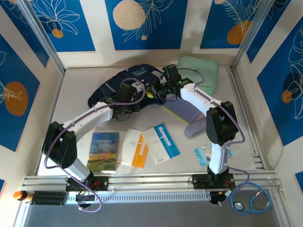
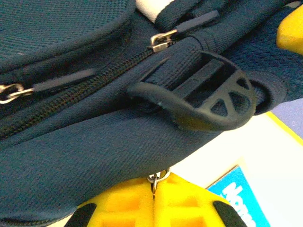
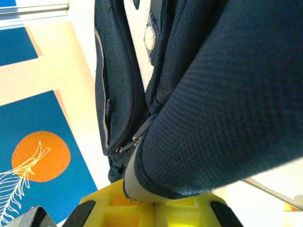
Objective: Pack the student bag
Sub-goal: Unzip the student bag at the top-center of the table.
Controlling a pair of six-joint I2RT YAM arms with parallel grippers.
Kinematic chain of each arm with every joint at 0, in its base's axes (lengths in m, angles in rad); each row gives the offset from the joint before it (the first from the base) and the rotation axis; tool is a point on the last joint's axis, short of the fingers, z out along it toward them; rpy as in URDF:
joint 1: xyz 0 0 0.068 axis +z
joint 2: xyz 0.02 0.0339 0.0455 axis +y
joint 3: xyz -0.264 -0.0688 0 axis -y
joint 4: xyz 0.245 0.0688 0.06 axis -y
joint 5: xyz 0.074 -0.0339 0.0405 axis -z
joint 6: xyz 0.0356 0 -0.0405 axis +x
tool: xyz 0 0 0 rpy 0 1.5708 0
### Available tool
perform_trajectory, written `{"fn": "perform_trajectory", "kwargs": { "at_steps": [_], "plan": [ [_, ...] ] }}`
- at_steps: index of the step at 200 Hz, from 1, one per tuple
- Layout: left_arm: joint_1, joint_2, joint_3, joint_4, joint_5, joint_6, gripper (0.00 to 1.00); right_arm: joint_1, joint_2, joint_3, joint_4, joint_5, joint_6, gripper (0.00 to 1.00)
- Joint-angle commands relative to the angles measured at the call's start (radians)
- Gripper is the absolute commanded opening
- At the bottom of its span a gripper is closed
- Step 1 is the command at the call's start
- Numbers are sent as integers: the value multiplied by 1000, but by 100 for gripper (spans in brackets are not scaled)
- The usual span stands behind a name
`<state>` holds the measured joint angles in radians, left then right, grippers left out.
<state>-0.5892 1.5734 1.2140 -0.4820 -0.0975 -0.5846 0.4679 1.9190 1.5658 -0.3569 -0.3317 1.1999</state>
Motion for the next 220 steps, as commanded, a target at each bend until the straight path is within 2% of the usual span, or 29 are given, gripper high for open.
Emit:
{"fn": "perform_trajectory", "kwargs": {
  "at_steps": [1, 121, 177, 220],
  "plan": [
    [31, -78, -31, -99, -32, 42, 0, 2, -16, 33, -10, 4, -39, 0],
    [189, -268, -204, -198, -71, 138, 0, 1, -8, 40, -50, 76, -78, 0],
    [236, -366, -336, -208, -85, 135, 0, 18, 87, 134, -68, 108, -162, 0],
    [268, -334, -352, -125, 33, 155, 0, -17, 164, 96, 92, 115, -252, 0]
  ]
}}
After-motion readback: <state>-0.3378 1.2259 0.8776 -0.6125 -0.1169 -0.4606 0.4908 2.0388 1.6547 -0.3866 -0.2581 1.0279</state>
